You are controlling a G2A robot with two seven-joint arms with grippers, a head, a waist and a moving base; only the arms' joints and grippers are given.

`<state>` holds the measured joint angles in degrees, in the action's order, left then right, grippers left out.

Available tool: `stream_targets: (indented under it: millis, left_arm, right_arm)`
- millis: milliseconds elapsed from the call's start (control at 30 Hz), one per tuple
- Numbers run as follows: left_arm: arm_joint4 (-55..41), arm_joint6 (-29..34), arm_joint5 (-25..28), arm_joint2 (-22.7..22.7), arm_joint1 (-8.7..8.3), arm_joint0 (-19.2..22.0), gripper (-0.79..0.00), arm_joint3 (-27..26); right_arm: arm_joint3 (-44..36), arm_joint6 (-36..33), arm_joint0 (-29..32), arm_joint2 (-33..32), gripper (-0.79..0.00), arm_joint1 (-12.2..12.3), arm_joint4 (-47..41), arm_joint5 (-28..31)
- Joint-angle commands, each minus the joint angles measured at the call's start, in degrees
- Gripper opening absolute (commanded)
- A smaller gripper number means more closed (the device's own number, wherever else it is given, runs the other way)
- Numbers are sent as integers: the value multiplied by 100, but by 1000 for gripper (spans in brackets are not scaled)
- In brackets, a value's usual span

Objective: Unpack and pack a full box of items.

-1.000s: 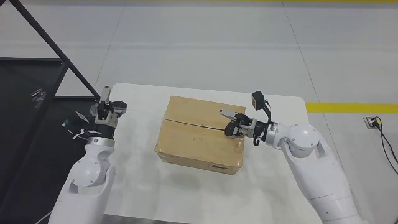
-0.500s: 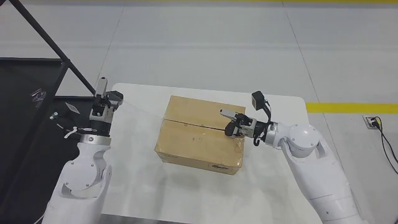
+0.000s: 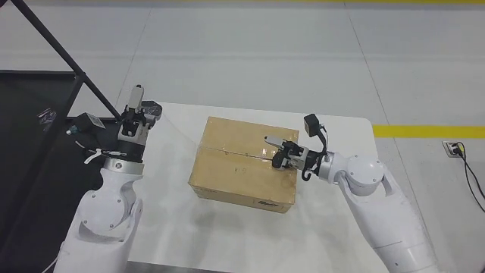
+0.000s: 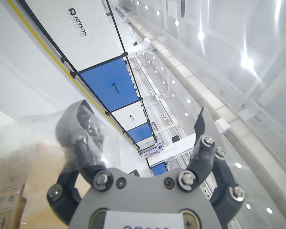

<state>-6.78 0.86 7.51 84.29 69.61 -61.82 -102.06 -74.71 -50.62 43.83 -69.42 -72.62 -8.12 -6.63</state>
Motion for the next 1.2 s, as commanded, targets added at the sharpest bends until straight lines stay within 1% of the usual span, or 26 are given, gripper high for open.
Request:
stream_targets:
  millis: [0, 333, 567, 900, 1167]
  left_arm:
    - [20, 17, -22, -36, 9, 21, 0, -49]
    - [275, 209, -190, -313, 53, 193, 0, -234]
    - [805, 403, -343, -750, 94, 361, 0, -275]
    - [1332, 513, -485, -1626, 233, 795, 0, 65]
    - [1687, 520, -533, -2079, 340, 1052, 0, 299]
  right_arm:
    - [3, 11, -6, 13, 0, 1, -16, -5]
    - [-72, 31, 83, -21, 0, 38, -94, 26]
    - [-77, 57, 107, -13, 0, 54, -144, 61]
    - [-480, 147, 375, -160, 0, 122, -135, 144]
    - [-1067, 304, 914, -486, 0, 217, -163, 285]
